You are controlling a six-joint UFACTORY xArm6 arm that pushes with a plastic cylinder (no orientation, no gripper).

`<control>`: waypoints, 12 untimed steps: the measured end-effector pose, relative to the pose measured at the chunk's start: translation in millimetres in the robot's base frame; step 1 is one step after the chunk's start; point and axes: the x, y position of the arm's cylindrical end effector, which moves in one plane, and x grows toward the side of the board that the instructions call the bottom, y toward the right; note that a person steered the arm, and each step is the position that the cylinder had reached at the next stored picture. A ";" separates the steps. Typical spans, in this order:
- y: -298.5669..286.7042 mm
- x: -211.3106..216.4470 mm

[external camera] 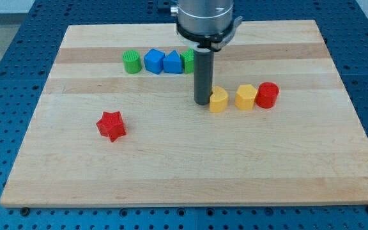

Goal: Move the yellow heart left to the yellow hexagon

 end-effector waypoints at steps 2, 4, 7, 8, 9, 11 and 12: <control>-47.7 17.2; -140.8 72.6; -254.2 103.5; -266.5 88.8; -197.8 94.7; -123.3 97.2; -201.1 113.0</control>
